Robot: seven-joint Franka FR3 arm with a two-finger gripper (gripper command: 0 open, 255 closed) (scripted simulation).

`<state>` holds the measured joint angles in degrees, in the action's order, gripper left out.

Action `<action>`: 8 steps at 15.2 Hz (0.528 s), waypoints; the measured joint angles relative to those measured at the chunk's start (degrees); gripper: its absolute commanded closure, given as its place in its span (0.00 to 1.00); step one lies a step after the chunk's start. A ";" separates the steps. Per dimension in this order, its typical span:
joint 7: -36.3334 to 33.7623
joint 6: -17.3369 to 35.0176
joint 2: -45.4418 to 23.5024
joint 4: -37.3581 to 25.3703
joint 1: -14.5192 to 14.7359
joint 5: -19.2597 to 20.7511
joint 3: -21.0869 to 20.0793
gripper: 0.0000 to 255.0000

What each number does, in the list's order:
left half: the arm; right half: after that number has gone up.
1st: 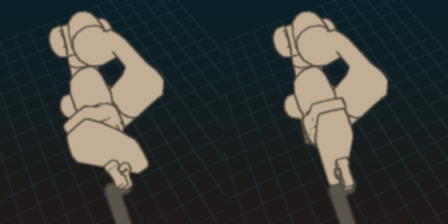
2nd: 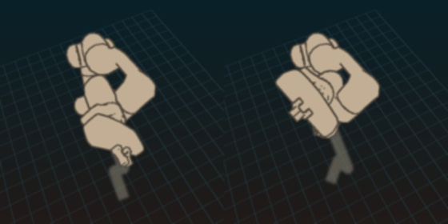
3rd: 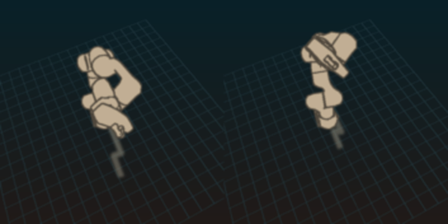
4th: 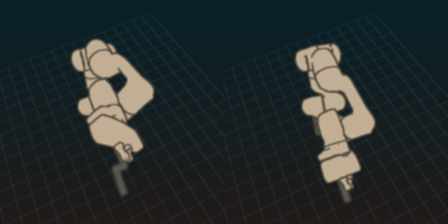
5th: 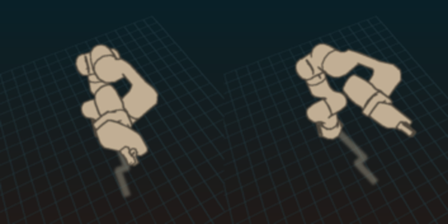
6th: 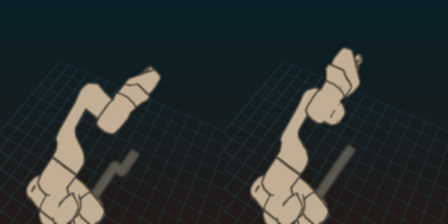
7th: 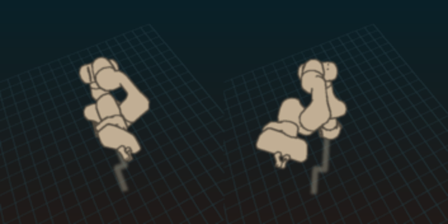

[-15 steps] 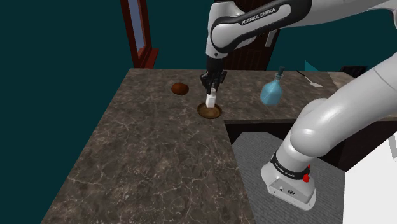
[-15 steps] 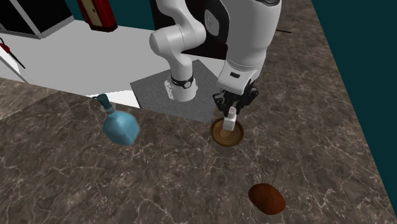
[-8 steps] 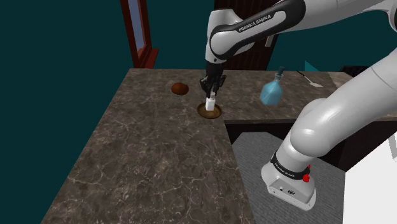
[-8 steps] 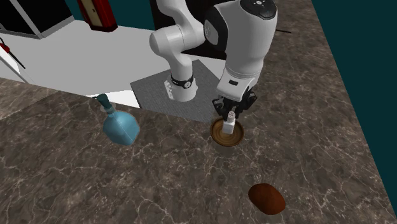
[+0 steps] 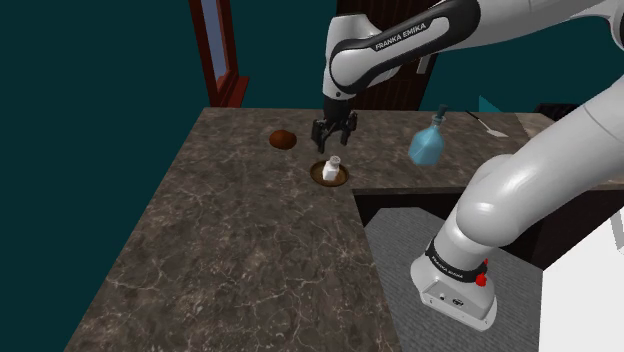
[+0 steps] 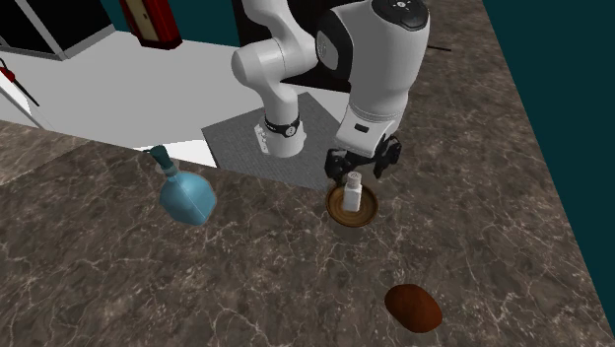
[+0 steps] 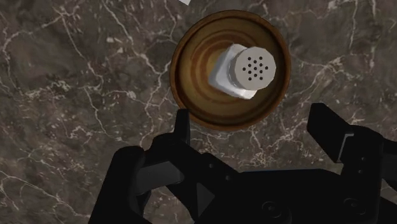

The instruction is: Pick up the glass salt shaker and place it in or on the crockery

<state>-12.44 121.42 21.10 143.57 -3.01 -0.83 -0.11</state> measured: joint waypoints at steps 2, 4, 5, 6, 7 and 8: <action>0.00 0.00 0.00 0.00 0.00 0.00 0.00 0.00; -0.21 -2.35 0.70 -1.72 0.08 -0.03 -0.12 0.00; -0.03 -3.87 1.13 -2.81 -0.01 0.03 0.02 0.00; 0.14 -5.67 1.18 -4.57 -0.11 0.11 0.16 0.00; 0.00 -6.65 1.83 -4.90 -0.06 0.08 0.07 0.00; 0.00 -7.33 2.21 -5.17 -0.06 0.08 0.08 0.00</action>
<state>-12.44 114.10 23.31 138.39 -3.07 -0.75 -0.03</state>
